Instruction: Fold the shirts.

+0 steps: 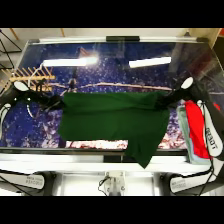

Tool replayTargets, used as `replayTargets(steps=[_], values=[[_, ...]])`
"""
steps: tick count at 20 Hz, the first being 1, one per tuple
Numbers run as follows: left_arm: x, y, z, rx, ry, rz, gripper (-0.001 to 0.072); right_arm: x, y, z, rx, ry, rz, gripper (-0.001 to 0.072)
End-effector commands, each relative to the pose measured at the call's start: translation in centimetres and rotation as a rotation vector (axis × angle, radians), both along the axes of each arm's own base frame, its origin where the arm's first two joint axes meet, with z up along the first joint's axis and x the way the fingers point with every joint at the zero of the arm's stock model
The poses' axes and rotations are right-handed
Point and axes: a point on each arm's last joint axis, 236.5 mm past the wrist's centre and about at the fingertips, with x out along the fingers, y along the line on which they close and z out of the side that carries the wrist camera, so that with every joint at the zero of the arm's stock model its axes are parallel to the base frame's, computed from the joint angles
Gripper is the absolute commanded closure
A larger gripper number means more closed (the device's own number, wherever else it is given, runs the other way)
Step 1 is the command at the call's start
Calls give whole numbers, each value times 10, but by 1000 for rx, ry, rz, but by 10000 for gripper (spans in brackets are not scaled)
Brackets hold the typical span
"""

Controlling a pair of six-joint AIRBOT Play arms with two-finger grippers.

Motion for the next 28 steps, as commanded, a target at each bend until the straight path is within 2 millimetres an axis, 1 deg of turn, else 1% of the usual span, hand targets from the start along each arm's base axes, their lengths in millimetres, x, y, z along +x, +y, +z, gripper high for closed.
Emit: replayTargets(steps=[1, 3, 4, 5, 6, 7, 8, 10, 11, 12, 14, 15, 17, 18, 19, 20, 21, 22, 23, 25, 27, 28], values=[[-13, 1, 21, -59, 53, -35, 156, -3, -10, 25, -18, -19, 4, 165], [-20, 21, 46, -68, 80, -21, 156, -14, -36, 55, -80, -18, 16, 164], [-31, 36, 54, -47, 102, -12, 156, -27, -53, 65, -125, -2, 15, 164], [-48, 54, 56, -2, 140, -5, 158, -43, -73, 73, -181, 34, 12, 164], [-68, 66, 53, 37, 183, -5, 183, -61, -90, 77, -222, 76, 6, 165], [-92, 72, 46, 57, 227, 8, 184, -81, -102, 79, -234, 116, 1, 165], [-114, 70, 35, 47, 261, 29, 184, -98, -108, 77, -222, 143, -17, 165], [-157, 53, 5, 12, 302, 62, 184, -122, -111, 71, -175, 166, -66, 165], [-172, 39, -7, -23, 297, 65, 183, -129, -109, 69, -155, 169, -78, 165], [-180, 26, -14, -62, 281, 72, 183, -133, -107, 68, -143, 169, -82, 165], [-181, 3, -24, -147, 256, 140, 183, -135, -105, 70, -142, 163, -80, 165], [-182, -2, -30, -161, 253, 157, 183, -134, -103, 71, -133, 160, -81, 165], [-184, -5, -42, -139, 248, 170, 183, -132, -99, 71, -116, 153, -83, 165], [-182, -5, -45, -125, 238, 172, 205, -132, -99, 71, -116, 154, -83, 165], [-180, -5, -47, -115, 229, 175, 336, -133, -99, 71, -116, 155, -82, 165], [-177, -4, -47, -111, 222, 187, 426, -133, -96, 69, -103, 150, -62, 164], [-175, -3, -48, -107, 219, 197, 488, -136, -88, 65, -71, 151, -41, 127], [-175, -3, -48, -106, 218, 196, 604, -139, -77, 57, -27, 158, -34, 57], [-175, -3, -48, -107, 219, 195, 668, -145, -66, 47, 17, 172, -32, 57], [-174, -3, -46, -104, 209, 192, 673, -164, -49, 25, 74, 213, -5, 58], [-171, -2, -43, -98, 191, 193, 674, -183, -43, 5, 89, 250, 20, 66], [-171, -1, -41, -97, 183, 193, 674, -189, -41, -3, 92, 261, 21, 67]])
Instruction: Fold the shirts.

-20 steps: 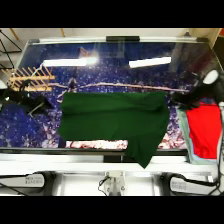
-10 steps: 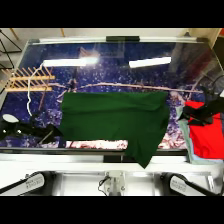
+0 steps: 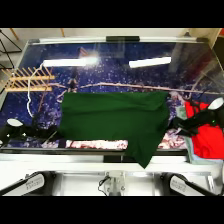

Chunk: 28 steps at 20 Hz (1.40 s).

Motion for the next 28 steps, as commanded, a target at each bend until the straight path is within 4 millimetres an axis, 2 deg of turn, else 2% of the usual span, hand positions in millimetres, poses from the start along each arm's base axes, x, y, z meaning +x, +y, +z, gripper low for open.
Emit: replayTargets(steps=[1, 2, 3, 4, 6, 11, 13, 14, 15, 17, 18, 20, 22, 25, 26, 28], values=[[4, 1, 4, 11, -28, 6, 674, -22, 16, -30, 45, 25, 12, 73], [4, 2, 5, 13, -32, 6, 674, -22, 17, -39, 43, 15, -10, 78], [4, 1, 7, 10, -32, 4, 674, -21, 23, -46, 56, 0, -40, 163], [2, 0, 7, 5, -27, 0, 674, -19, 30, -50, 83, -17, -65, 202], [0, -2, 8, -2, -20, -6, 674, -22, 45, -51, 144, -26, -59, 203], [1, -1, 8, 0, -22, -4, 674, -44, 55, -64, 170, 18, -61, 203], [3, 0, 7, 7, -29, 1, 674, -46, 59, -66, 178, 22, -69, 205], [4, 1, 7, 10, -32, 6, 674, -46, 62, -66, 178, 23, -54, 232], [5, 2, 6, 13, -34, 9, 674, -48, 66, -67, 170, 27, -24, 328], [5, 2, 6, 15, -36, 10, 674, -51, 76, -67, 156, 32, 38, 597], [7, 3, 7, 17, -42, 10, 674, -49, 80, -64, 155, 24, 66, 641], [19, 7, 16, 31, -89, -13, 675, -31, 80, -46, 138, -50, 97, 641], [39, 13, 35, 41, -140, -23, 675, -3, 72, -17, 107, -150, 84, 642], [70, 19, 71, 51, -209, -30, 676, 58, 57, 26, 46, -306, 5, 642], [80, 19, 78, 56, -222, -18, 676, 80, 59, 38, 66, -352, -30, 642], [101, 21, 86, 62, -245, -28, 676, 124, 56, 49, 58, -422, -58, 642]])
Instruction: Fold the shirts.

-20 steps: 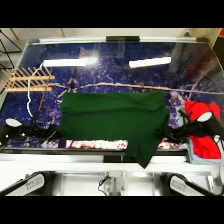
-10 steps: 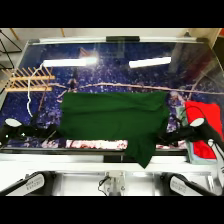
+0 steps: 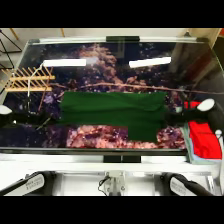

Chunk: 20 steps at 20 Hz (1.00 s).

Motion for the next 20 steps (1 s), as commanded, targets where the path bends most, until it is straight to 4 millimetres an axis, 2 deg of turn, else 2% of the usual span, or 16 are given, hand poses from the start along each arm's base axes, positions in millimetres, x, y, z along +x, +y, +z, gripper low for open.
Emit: replayTargets(steps=[1, 4, 6, 7, 10, 13, 14, 15, 16, 17, 18, 20], values=[[41, 8, 22, 9, -42, 21, 676, 76, -4, 31, 1, -137, -76, 642], [91, 18, 29, 4, -66, 58, 674, 134, 1, 31, -6, -192, -76, 642], [124, 9, 30, -33, -86, 48, 674, 166, 2, 21, -5, -206, -107, 642], [140, 2, 28, -52, -94, 36, 674, 175, 2, 12, -7, -202, -112, 641], [173, -15, 9, -69, -80, 5, 674, 186, -4, -19, -9, -164, -128, 641], [185, -22, -19, -86, -24, 23, 669, 185, -19, -27, -62, -160, -123, 641], [185, -25, -25, -91, -12, 19, 581, 181, -20, -29, -72, -147, -110, 631], [183, -27, -27, -93, -5, 13, 386, 177, -19, -31, -75, -133, -95, 553], [182, -28, -25, -97, -4, 7, 201, 173, -18, -30, -71, -125, -75, 327], [180, -29, -19, -103, -2, -8, 164, 165, -15, -28, -71, -114, -18, 117], [178, -29, -9, -108, -6, -34, 165, 157, -15, -24, -81, -102, 43, 84], [175, -27, 16, -111, -31, -84, 168, 137, -34, -21, -164, -53, 107, 27]])
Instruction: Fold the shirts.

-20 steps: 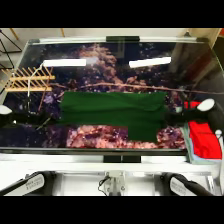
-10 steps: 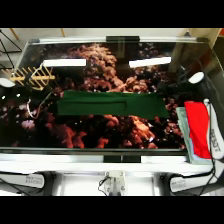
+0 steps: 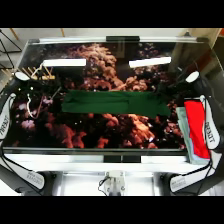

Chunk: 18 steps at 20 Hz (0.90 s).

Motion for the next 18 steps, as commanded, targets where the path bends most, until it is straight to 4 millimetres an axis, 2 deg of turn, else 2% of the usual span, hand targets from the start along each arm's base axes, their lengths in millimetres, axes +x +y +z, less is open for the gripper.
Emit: replayTargets(steps=[1, 2, 6, 10, 13, 14, 15, 17, 18], values=[[-6, -2, 33, -10, -27, -77, 173, -33, -27, -2, -132, 97, 121, 27], [-6, -3, 45, -7, -47, -86, 174, -41, -34, -6, -150, 131, 130, 26], [-13, -14, 84, 8, -116, -118, 175, -51, -28, -36, -118, 219, 146, 26], [-21, -25, 102, 12, -140, -151, 175, -45, -18, -59, -66, 232, 124, 26], [-23, -35, 104, 11, -144, -172, 175, -47, -8, -70, -35, 266, 104, 32], [-23, -39, 104, 11, -147, -178, 175, -48, -5, -73, -32, 277, 98, 106], [-24, -44, 104, 11, -149, -187, 175, -50, 2, -74, -22, 289, 98, 315], [-25, -52, 104, 10, -150, -205, 175, -49, 13, -73, -10, 287, 114, 619], [-27, -57, 104, 9, -149, -215, 175, -50, 15, -69, -9, 286, 133, 641]])
